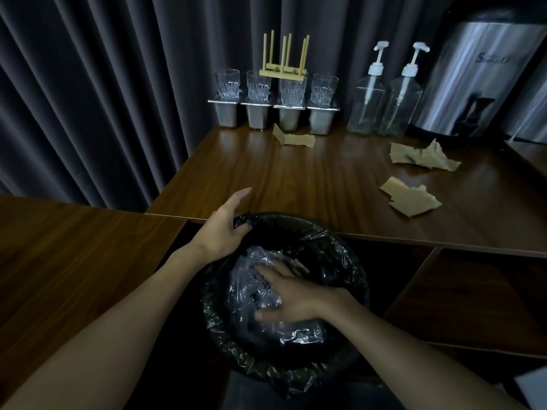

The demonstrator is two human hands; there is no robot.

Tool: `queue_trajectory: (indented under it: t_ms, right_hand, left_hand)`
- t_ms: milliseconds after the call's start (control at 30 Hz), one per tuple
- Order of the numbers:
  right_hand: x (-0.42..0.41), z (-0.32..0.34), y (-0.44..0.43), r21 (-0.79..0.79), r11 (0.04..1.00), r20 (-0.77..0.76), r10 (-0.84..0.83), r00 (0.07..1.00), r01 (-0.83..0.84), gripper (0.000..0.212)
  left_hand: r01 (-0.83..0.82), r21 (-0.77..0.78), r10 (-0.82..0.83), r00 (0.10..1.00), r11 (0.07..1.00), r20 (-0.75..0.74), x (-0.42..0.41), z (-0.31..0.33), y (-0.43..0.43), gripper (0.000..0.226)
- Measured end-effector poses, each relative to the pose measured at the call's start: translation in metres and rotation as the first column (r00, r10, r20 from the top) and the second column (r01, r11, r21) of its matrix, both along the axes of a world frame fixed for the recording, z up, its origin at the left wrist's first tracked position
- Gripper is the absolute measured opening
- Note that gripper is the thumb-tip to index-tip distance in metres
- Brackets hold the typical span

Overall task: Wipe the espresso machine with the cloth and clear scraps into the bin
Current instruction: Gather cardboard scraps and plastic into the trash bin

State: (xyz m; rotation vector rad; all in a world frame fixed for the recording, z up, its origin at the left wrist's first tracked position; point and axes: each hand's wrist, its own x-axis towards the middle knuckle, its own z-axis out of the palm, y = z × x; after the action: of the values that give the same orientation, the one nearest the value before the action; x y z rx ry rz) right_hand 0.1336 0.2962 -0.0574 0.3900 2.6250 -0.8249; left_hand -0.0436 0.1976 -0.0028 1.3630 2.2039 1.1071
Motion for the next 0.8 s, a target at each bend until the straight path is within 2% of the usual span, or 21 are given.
queue_trajectory:
  t_ms: [67,200,267,333,400,500,600,667,800]
  right_hand:
    - [0.008,0.012,0.003,-0.056,0.998,-0.046,-0.019,0.999,0.016,0.100]
    - [0.025,0.046,0.012,-0.027,0.999,-0.236,-0.051,0.970,0.046,0.089]
    - [0.034,0.064,0.024,-0.097,0.985,-0.436,-0.170,0.884,0.142,0.074]
    - [0.046,0.080,0.044,-0.090,0.958,-0.606,-0.269,0.748,0.272,0.056]
    - [0.058,0.090,0.075,-0.033,0.908,-0.679,-0.327,0.657,0.418,0.047]
    - [0.077,0.086,0.132,0.119,0.785,-0.634,-0.411,0.655,0.608,0.052]
    - [0.099,0.073,0.176,0.258,0.670,-0.509,-0.518,0.688,0.696,0.059]
    - [0.110,0.066,0.193,0.258,0.672,-0.457,-0.548,0.700,0.694,0.062]
    - [0.120,0.060,0.202,0.205,0.737,-0.398,-0.538,0.743,0.644,0.064]
  left_hand:
    - [0.003,0.017,-0.003,1.000,1.000,0.017,0.001,0.001,-0.001,0.074]
    - [0.038,0.051,-0.040,0.999,0.998,0.034,0.005,0.002,0.005,0.071]
    - [0.072,0.057,-0.075,0.996,0.996,0.050,0.010,0.003,0.013,0.071]
    - [0.106,0.054,-0.110,0.991,0.993,0.073,0.016,0.006,0.022,0.072]
    - [0.124,0.046,-0.128,0.988,0.991,0.088,0.022,0.008,0.033,0.073]
    - [0.141,0.040,-0.145,0.984,0.989,0.102,0.030,0.012,0.052,0.072]
    - [0.160,0.033,-0.163,0.980,0.987,0.114,0.041,0.013,0.072,0.072]
    - [0.183,0.030,-0.186,0.976,0.983,0.114,0.048,0.012,0.085,0.072]
    - [0.236,0.022,-0.237,0.967,0.972,0.098,0.061,0.008,0.107,0.070]
